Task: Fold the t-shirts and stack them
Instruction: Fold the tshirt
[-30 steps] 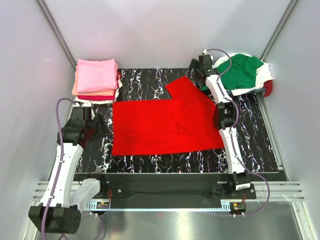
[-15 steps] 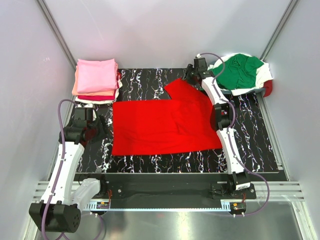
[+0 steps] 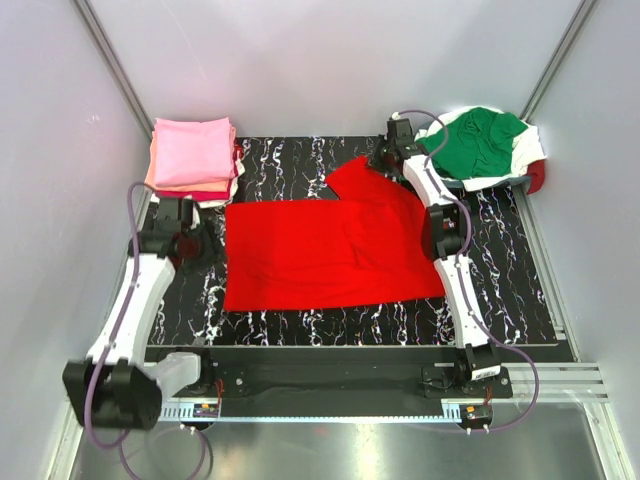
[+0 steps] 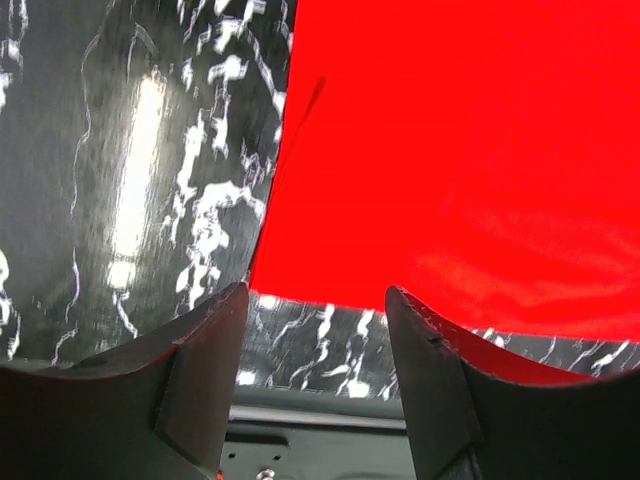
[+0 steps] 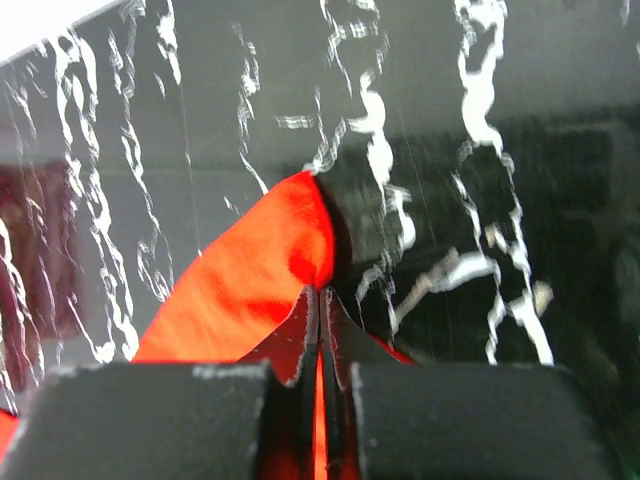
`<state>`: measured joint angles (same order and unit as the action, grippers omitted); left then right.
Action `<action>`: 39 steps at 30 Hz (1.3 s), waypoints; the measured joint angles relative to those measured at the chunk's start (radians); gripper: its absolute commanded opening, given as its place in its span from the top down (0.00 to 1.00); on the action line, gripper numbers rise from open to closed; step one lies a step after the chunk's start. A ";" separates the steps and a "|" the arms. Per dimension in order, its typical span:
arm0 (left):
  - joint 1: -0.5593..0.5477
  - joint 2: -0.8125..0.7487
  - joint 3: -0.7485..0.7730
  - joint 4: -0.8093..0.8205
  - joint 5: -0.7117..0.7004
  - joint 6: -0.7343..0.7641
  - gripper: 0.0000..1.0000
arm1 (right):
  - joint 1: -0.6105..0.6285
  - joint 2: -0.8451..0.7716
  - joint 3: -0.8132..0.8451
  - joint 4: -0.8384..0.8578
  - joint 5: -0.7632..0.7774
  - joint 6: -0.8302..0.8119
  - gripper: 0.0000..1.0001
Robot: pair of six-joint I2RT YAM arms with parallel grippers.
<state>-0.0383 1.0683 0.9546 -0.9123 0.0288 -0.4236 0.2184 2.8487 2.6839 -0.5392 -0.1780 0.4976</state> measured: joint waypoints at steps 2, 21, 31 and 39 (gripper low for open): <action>0.000 0.093 0.058 0.017 -0.002 -0.008 0.42 | -0.001 -0.056 -0.091 0.012 0.000 -0.007 1.00; -0.001 0.972 0.587 0.212 -0.101 -0.060 0.32 | -0.003 -0.686 -0.589 0.150 -0.084 -0.041 1.00; -0.006 1.077 0.711 0.212 -0.140 -0.095 0.36 | -0.085 -0.838 -0.946 0.241 -0.123 -0.026 1.00; -0.035 1.115 0.739 0.206 -0.195 -0.109 0.56 | -0.168 -0.864 -0.981 0.272 -0.132 -0.018 1.00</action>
<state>-0.0738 2.1830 1.6936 -0.7067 -0.1665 -0.5323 0.0502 1.9850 1.7027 -0.2668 -0.3099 0.4797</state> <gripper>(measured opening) 0.495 0.010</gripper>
